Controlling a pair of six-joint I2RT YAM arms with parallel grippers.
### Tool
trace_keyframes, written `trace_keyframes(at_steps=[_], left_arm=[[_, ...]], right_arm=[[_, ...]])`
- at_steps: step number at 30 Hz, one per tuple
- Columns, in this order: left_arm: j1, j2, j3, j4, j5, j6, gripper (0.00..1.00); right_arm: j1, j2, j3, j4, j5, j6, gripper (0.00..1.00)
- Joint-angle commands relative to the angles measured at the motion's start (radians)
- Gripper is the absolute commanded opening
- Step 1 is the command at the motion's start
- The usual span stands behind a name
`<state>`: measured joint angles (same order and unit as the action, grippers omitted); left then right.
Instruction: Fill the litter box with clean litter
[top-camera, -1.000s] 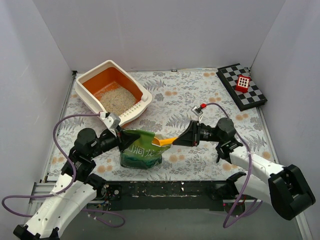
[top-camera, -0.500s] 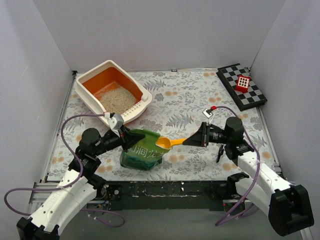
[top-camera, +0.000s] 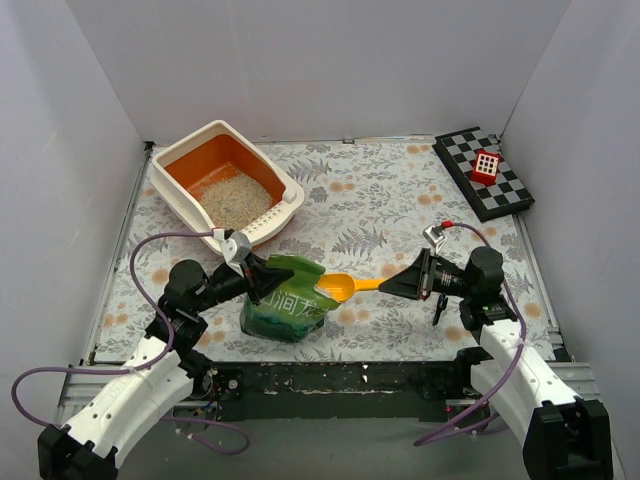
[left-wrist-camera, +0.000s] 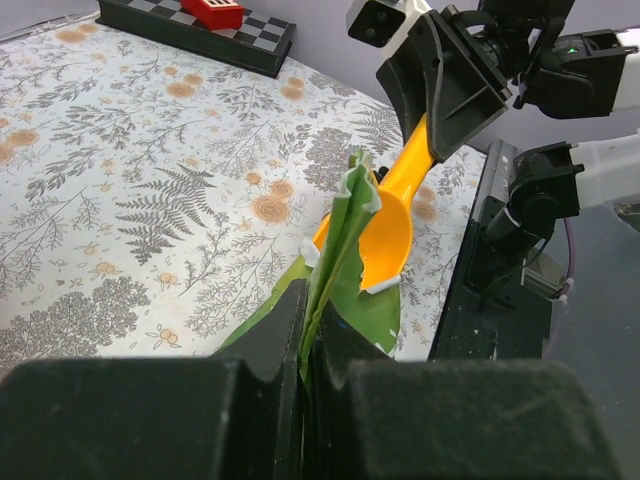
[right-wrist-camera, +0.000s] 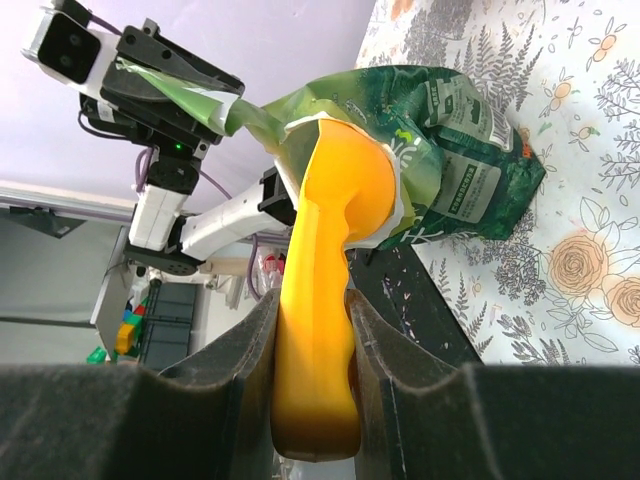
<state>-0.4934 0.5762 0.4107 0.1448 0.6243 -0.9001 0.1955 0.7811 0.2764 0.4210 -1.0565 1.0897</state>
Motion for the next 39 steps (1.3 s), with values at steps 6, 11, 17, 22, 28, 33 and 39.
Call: trace_keyframes(at_steps=[6, 11, 17, 22, 28, 33, 39], left_arm=[[-0.005, -0.022, -0.046, -0.004, -0.032, 0.017, 0.00], [-0.008, -0.048, -0.050, -0.001, -0.051, 0.010, 0.00], [-0.008, -0.104, -0.069, 0.015, -0.092, -0.005, 0.00], [-0.008, -0.110, -0.067, 0.012, -0.100, -0.014, 0.00], [-0.008, -0.142, -0.069, 0.013, -0.133, -0.010, 0.00], [-0.008, -0.160, -0.069, 0.019, -0.140, -0.010, 0.00], [-0.008, -0.165, -0.066, 0.022, -0.130, -0.005, 0.00]], right_arm=[[-0.062, -0.075, -0.037, 0.018, -0.039, 0.064, 0.01], [-0.071, -0.097, -0.045, -0.011, -0.040, 0.064, 0.01], [-0.096, -0.129, -0.046, -0.018, -0.023, 0.093, 0.01], [-0.099, -0.175, -0.046, -0.036, 0.015, 0.139, 0.01], [-0.100, -0.255, -0.059, -0.089, 0.072, 0.164, 0.01], [-0.100, -0.321, -0.055, -0.168, 0.098, 0.167, 0.01], [-0.100, -0.391, -0.029, -0.263, 0.119, 0.161, 0.01]])
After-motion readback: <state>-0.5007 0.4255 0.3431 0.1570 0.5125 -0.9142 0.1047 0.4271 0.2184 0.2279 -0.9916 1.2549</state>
